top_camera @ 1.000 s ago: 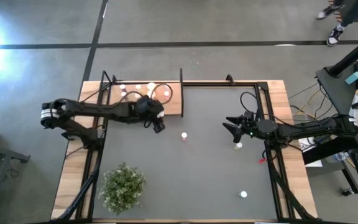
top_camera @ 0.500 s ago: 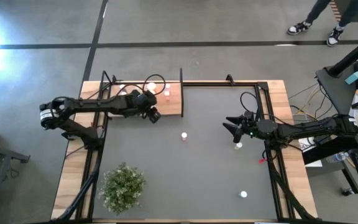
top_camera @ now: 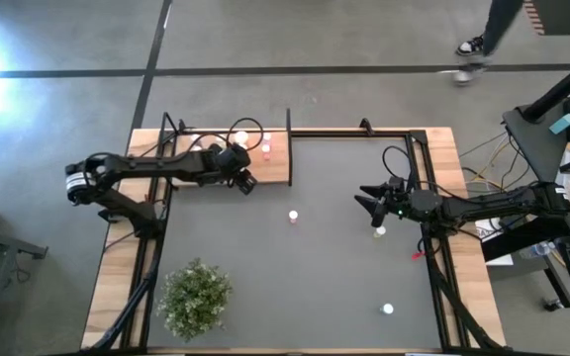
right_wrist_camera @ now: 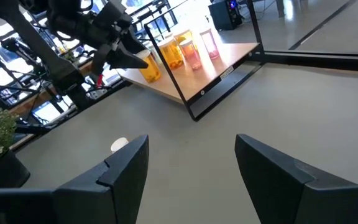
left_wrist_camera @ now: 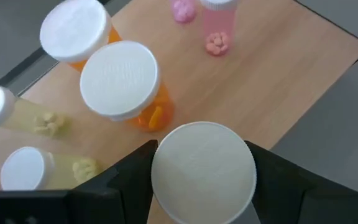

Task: Pick and place medicine bottles onto shelf by color
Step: Put the orange pill bottle on the shelf

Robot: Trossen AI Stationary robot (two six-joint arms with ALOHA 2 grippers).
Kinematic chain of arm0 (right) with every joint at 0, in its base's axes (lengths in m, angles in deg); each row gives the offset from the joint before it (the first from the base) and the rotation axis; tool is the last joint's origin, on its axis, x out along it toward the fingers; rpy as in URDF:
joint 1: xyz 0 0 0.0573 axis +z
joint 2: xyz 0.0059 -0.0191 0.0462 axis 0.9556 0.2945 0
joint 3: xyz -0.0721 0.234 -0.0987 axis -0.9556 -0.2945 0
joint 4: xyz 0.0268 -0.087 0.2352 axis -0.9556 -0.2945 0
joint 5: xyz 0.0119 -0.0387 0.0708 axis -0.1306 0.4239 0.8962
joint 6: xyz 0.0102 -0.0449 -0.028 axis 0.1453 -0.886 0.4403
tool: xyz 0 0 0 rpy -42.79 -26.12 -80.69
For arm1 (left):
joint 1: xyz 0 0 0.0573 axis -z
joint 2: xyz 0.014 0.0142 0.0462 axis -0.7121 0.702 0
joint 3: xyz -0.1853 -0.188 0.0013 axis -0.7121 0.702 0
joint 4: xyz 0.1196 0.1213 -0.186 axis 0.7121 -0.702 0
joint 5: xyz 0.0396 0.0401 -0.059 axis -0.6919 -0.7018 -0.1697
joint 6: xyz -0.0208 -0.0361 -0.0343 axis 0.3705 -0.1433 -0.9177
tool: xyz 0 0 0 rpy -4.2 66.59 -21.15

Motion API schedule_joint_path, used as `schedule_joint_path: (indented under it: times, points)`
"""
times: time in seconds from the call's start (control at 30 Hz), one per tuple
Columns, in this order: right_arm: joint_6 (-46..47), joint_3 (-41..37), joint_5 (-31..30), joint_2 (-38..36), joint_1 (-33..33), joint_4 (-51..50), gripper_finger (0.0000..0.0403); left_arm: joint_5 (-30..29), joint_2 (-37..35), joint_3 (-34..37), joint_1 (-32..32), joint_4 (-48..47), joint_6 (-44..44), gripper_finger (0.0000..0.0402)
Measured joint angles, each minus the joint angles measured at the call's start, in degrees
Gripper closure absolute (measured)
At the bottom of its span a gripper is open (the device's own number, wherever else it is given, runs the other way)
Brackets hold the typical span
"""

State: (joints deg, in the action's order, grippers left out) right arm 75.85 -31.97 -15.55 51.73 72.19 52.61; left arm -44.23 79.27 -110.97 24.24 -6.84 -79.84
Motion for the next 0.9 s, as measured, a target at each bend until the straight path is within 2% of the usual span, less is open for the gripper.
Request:
schedule_joint_path:
  times: [0.73,0.9]
  points:
    - [0.00,0.00,0.01,0.00,-0.01,0.00,0.0174,-0.09,1.58,-0.13,-0.59,2.02,0.04,0.0198]
    - [0.00,0.00,0.01,0.00,0.00,0.00,0.0174,-0.09,1.61,-0.13,-0.59,2.41,0.13,0.0177]
